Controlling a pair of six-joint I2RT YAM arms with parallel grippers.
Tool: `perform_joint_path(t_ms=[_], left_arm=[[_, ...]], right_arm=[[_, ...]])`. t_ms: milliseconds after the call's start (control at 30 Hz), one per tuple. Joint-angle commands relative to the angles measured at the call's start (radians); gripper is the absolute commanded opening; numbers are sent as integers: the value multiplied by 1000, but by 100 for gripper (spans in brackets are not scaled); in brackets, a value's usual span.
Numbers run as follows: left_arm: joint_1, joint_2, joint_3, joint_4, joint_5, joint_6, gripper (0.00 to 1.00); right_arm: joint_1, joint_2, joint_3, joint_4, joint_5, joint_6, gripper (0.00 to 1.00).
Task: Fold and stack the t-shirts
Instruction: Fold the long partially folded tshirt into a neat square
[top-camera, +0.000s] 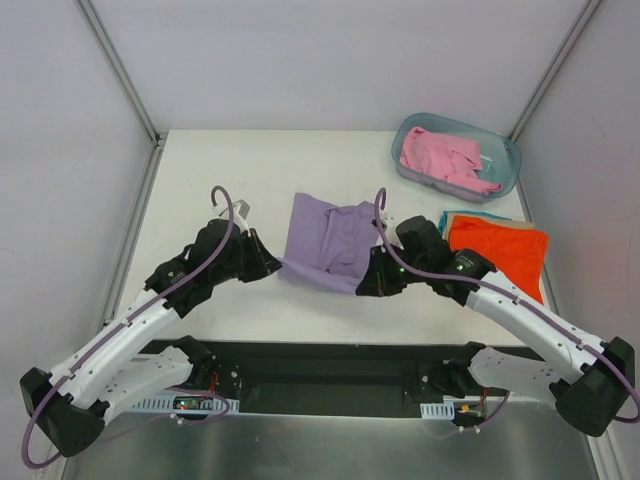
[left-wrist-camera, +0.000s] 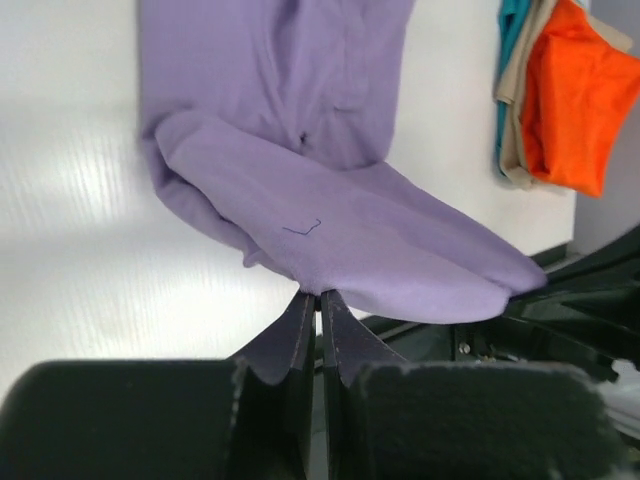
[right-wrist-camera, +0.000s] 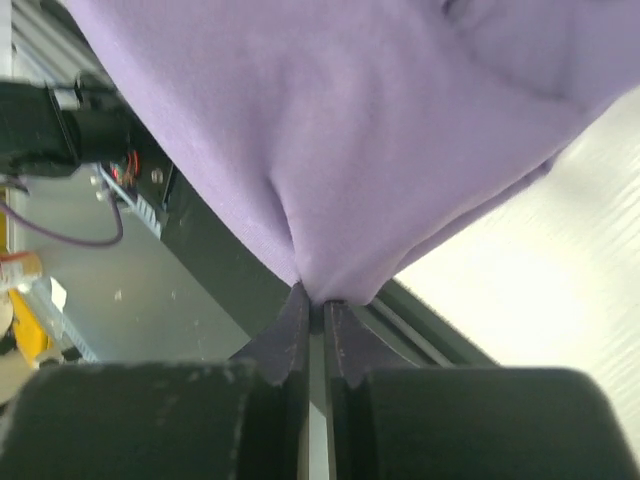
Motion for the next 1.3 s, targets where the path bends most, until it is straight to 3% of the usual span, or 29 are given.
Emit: perform_joint_path(t_ms=[0, 233, 667, 1000, 1200, 1267], left_arm=[[-4, 110, 127, 9, -215, 87, 0], [38, 274, 243, 104, -191, 149, 0], [187, 689, 536, 157, -77, 248, 0], [283, 1041, 776, 153, 120, 268, 0], [305, 1199, 891, 134, 105, 285, 0], [309, 1263, 949, 122, 110, 308, 0]], right_arm=[[-138, 57, 118, -88, -83, -135, 1], [-305, 178, 230, -102, -146, -191, 1], [-471, 419, 414, -131, -192, -238, 1], [-569, 669, 542, -67, -260, -220, 1], [-588, 862, 664, -37, -257, -223, 5], [-592, 930, 714, -34, -246, -222, 14]])
